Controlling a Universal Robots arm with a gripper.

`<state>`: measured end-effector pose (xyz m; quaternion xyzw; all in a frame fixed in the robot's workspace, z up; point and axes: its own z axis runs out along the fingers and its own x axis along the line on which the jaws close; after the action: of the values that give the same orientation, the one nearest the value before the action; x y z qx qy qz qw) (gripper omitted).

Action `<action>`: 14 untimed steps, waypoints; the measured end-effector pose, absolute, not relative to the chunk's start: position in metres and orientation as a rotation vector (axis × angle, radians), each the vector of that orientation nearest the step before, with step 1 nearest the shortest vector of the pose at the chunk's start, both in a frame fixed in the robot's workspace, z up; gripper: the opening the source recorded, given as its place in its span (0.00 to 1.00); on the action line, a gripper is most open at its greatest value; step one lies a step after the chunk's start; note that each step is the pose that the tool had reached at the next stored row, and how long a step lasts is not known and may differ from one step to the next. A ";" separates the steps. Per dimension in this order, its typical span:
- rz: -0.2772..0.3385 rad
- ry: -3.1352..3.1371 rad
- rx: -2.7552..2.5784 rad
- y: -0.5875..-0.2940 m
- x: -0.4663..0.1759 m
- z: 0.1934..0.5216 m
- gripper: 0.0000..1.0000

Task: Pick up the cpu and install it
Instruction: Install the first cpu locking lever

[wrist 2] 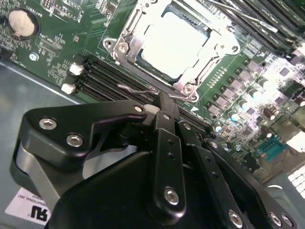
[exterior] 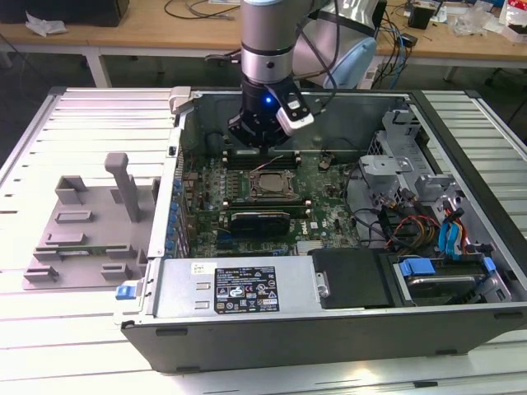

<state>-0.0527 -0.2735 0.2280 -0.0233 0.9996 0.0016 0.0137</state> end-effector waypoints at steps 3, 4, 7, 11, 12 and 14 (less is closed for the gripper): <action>0.005 3.114 -0.072 -0.273 -0.048 0.223 0.11; 0.005 3.114 -0.072 -0.273 -0.047 0.222 0.11; 0.005 3.114 -0.067 -0.273 -0.041 0.217 0.11; 0.005 3.114 -0.064 -0.273 -0.034 0.210 0.11; 0.005 3.114 -0.064 -0.273 -0.032 0.209 0.11; 0.005 3.114 -0.063 -0.273 -0.027 0.205 0.11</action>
<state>-0.0271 -0.2733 0.2047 -0.0202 0.9997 0.0016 0.0133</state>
